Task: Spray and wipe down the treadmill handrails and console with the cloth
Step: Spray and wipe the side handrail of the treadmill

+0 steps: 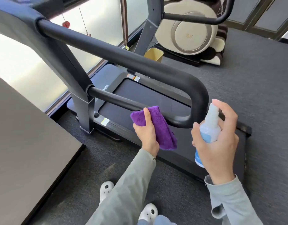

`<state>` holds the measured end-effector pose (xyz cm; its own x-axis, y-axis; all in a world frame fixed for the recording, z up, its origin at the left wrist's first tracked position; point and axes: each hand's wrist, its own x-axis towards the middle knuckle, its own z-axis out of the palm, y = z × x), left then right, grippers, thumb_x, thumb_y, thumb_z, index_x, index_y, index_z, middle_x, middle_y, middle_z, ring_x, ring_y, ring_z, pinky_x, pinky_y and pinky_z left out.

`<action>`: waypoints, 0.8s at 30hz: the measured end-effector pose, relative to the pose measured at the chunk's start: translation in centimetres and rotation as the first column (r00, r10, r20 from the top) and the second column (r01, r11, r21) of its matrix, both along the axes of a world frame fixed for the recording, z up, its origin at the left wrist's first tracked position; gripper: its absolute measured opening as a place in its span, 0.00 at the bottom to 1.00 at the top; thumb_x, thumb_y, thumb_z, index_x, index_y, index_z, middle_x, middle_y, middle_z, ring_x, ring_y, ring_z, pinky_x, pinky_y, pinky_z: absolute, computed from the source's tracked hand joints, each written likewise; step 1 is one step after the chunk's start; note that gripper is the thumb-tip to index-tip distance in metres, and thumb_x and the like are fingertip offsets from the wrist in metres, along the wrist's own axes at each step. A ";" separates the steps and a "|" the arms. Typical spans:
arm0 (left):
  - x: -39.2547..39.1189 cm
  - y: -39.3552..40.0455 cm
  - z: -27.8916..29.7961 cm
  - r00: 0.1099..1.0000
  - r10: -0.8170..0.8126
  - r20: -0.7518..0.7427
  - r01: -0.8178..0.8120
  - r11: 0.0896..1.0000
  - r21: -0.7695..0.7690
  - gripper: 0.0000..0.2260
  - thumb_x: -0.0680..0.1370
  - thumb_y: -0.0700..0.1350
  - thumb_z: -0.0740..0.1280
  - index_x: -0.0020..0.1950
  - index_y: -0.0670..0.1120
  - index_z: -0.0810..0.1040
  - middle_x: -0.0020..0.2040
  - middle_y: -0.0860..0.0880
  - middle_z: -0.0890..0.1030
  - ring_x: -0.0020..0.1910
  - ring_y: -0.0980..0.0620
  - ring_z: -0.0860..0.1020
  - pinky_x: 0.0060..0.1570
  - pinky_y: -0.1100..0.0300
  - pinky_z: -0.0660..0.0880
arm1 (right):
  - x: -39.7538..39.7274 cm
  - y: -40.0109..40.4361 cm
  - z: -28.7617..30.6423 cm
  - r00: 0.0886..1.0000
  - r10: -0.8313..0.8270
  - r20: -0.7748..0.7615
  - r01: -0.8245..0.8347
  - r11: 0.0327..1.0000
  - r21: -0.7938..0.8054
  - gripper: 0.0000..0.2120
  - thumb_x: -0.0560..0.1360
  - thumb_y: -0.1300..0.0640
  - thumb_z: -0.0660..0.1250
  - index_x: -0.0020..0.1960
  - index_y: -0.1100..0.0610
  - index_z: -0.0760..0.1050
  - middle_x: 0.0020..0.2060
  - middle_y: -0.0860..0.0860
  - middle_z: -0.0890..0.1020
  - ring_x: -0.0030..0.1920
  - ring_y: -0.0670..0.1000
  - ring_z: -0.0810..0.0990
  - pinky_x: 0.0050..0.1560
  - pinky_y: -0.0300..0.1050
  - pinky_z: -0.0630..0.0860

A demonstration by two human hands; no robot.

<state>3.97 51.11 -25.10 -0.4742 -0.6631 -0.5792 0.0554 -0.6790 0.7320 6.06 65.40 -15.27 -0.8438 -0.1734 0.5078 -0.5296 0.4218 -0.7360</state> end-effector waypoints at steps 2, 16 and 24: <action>1.1 -2.1 0.5 0.998 0.055 0.016 -0.054 0.998 -0.040 0.28 0.73 0.60 0.71 0.62 0.40 0.71 0.51 0.47 0.79 0.45 0.51 0.79 0.53 0.52 0.79 | -0.1 -1.1 0.5 1.000 0.019 -0.017 -0.020 1.000 -0.016 0.27 0.74 0.59 0.68 0.67 0.41 0.62 0.48 0.56 0.81 0.35 0.60 0.80 0.41 0.56 0.79; 0.2 -18.4 13.6 0.955 0.101 -0.279 -0.123 0.991 -0.061 0.30 0.76 0.64 0.65 0.59 0.36 0.73 0.57 0.35 0.80 0.56 0.35 0.80 0.55 0.38 0.78 | 0.1 -12.6 5.0 0.990 0.097 -0.103 -0.105 0.992 -0.075 0.27 0.74 0.60 0.67 0.69 0.46 0.63 0.41 0.53 0.80 0.34 0.57 0.80 0.41 0.50 0.79; -2.9 -25.7 17.5 0.991 0.116 -0.072 -0.122 0.989 -0.083 0.29 0.70 0.67 0.69 0.55 0.46 0.67 0.45 0.52 0.75 0.43 0.52 0.76 0.43 0.53 0.73 | -0.9 -15.9 4.5 0.988 0.079 -0.136 -0.086 0.995 -0.052 0.30 0.72 0.68 0.70 0.68 0.50 0.64 0.57 0.38 0.73 0.40 0.43 0.74 0.47 0.25 0.68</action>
<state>1.10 25.41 -7.56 -0.4245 -0.7636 -0.4865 0.1826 -0.5985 0.7801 5.13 49.51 -10.82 -0.7516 -0.2066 0.6265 -0.6562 0.3311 -0.6781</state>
